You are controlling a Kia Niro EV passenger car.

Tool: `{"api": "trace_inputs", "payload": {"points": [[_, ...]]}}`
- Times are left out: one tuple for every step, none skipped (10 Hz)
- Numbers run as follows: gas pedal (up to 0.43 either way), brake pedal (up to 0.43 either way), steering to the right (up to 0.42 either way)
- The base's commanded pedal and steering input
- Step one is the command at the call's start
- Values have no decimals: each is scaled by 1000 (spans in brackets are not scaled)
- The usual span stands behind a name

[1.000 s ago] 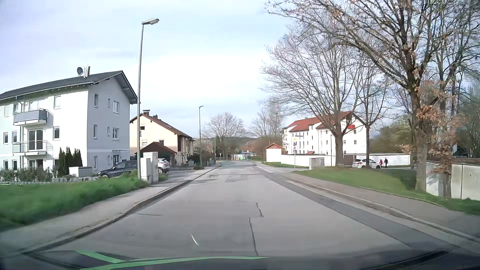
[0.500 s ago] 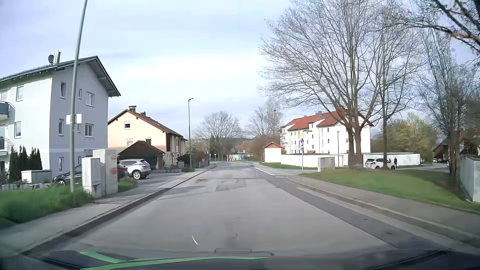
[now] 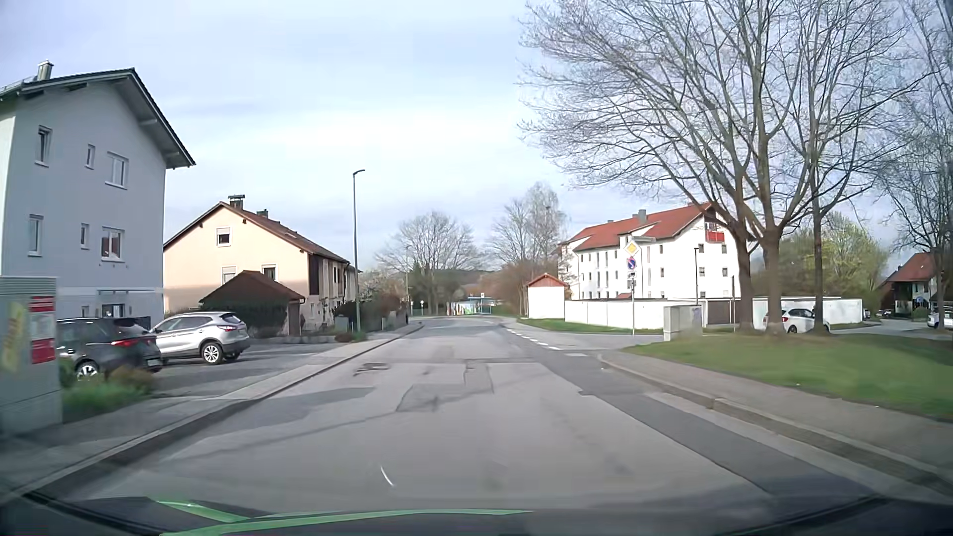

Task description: Follow the waypoints while adhering to traffic rules and regulations

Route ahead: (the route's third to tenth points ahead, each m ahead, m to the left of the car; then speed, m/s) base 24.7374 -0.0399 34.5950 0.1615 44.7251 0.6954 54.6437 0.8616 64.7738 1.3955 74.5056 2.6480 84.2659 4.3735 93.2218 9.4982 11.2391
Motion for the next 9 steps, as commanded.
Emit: {"api": "trace_inputs", "payload": {"points": [[39,0,1],[39,0,0],[39,0,-1],[39,0,-1],[39,0,-1],[39,0,-1],[39,0,-1],[39,0,-1],[39,0,-1]]}}
